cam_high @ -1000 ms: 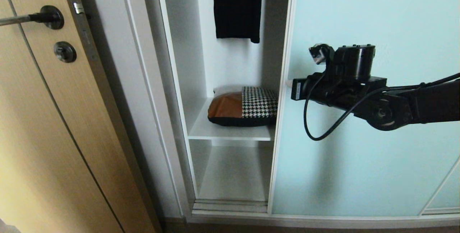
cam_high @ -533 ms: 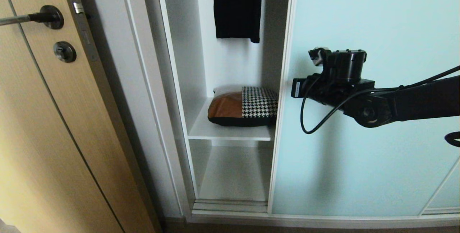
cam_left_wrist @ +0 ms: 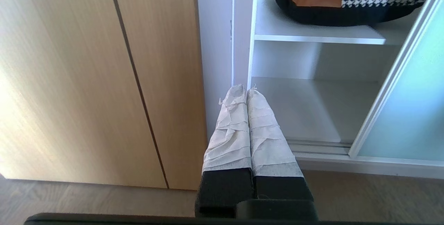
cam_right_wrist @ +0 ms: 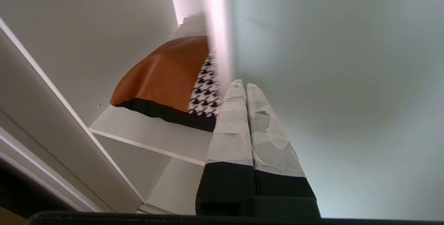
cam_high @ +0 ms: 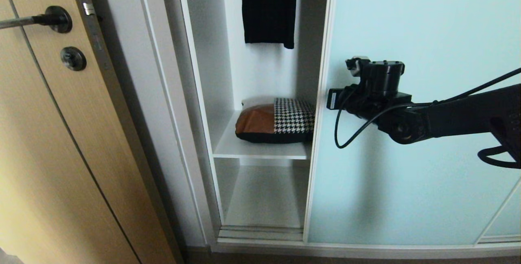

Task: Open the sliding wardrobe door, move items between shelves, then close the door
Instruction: Close the door

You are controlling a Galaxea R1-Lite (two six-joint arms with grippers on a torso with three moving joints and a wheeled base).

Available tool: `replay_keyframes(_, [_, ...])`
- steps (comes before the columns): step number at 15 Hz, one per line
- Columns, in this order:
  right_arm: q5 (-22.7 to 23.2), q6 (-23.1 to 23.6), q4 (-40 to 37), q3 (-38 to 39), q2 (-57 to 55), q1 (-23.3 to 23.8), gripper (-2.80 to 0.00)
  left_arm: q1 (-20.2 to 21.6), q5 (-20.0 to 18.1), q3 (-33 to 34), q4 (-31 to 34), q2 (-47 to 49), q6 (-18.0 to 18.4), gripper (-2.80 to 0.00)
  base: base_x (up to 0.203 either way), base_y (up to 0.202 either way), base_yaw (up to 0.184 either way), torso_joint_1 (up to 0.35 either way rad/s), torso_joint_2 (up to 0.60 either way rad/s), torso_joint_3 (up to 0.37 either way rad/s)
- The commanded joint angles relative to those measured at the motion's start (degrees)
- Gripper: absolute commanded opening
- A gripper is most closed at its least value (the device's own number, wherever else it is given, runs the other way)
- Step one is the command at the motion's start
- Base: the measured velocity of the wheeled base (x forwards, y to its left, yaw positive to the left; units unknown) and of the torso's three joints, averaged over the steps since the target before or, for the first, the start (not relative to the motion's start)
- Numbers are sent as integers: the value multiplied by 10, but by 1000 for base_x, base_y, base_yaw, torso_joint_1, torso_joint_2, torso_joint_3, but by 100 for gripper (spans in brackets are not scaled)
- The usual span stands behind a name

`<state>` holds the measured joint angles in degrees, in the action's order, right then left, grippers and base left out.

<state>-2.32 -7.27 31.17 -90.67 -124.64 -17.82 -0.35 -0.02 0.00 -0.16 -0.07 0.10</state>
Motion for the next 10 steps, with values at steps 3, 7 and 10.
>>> replay_keyframes(3, [-3, 0, 2, -16, -17, 0, -280, 0, 0, 1, 0, 1, 1, -280, 0, 0, 0, 0, 0, 0])
replay_keyframes(7, [-3, 0, 2, -24, -25, -5, -280, 0, 0, 1, 0, 1, 1, -280, 0, 0, 0, 0, 0, 0])
replay_keyframes(10, [-8, 1, -1, -36, -31, -19, -280, 0, 0, 1, 0, 1, 0, -280, 0, 0, 0, 0, 0, 0])
